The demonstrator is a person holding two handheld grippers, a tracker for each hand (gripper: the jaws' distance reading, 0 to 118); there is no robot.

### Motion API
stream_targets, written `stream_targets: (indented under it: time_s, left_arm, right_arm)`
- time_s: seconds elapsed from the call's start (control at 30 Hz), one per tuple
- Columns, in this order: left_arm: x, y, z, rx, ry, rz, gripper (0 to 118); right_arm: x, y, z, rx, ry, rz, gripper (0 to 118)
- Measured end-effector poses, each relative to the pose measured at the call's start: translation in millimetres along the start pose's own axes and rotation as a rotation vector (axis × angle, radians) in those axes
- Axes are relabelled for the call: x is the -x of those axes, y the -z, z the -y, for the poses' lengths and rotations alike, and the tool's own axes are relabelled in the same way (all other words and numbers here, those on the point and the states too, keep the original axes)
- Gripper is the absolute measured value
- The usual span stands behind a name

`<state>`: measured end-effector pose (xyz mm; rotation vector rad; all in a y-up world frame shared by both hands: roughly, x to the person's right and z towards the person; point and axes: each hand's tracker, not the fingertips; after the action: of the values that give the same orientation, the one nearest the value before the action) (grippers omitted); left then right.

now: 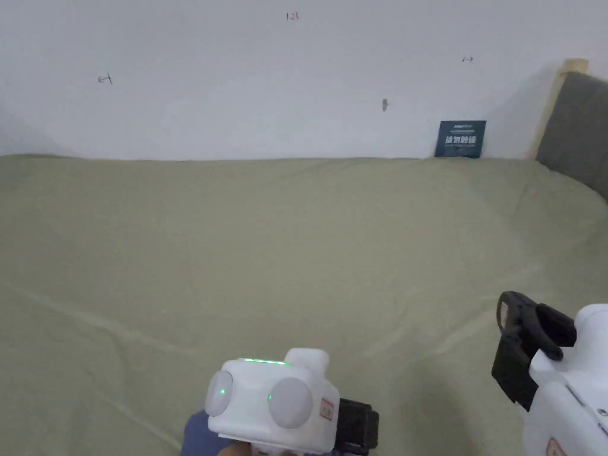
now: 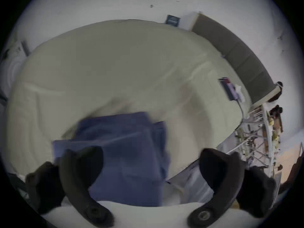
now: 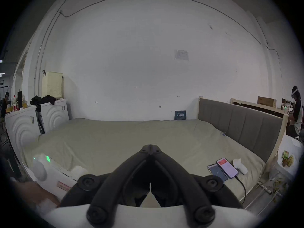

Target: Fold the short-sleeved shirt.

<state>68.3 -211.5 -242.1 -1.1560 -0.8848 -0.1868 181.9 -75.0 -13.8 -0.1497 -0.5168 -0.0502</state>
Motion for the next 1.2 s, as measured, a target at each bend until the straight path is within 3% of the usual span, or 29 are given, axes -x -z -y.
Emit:
stream_targets:
  time_s: [0.1,0.17,0.2,0.23,0.3,0.33,0.6,0.7,0.8,0.97,1.07,1.2]
  left_arm:
    - [22,-17,-2,-0.007,-0.093,0.101,114]
    - [37,-43,-1,-0.055,-0.126,0.136,102]
    - [48,-55,2,-0.097,-0.126,0.173,89]
    - [57,-64,7,-0.124,-0.13,0.203,67]
    - [75,-74,14,-0.148,-0.127,0.248,6]
    - [85,-74,18,-0.136,-0.134,0.26,0]
    - [118,17,48,0.026,-0.27,0.496,0]
    - [120,49,54,0.042,-0.29,0.504,0]
    - [122,40,52,0.04,-0.304,0.529,0]
    - [135,-18,37,-0.023,-0.242,0.484,0]
    - [159,-59,35,-0.097,-0.212,0.409,0]
    - [199,-89,42,-0.13,-0.225,0.263,0]
  right_arm:
    - [-8,-5,2,0.003,0.002,0.015,2]
    - [-12,-5,3,0.009,0.02,0.025,2]
    - [-13,-4,4,0.011,0.038,0.023,2]
    - [-13,-3,5,0.016,0.051,0.018,2]
    - [-10,2,7,0.029,0.058,0.008,2]
    - [-8,3,9,0.032,0.058,0.004,2]
    - [7,13,26,0.127,0.089,-0.072,2]
    - [9,14,35,0.181,0.104,-0.096,2]
    - [13,17,45,0.233,0.101,-0.114,2]
    - [35,43,69,0.395,0.17,-0.279,2]
    - [56,70,97,0.545,0.297,-0.488,2]
    - [73,121,156,0.769,0.561,-0.742,2]
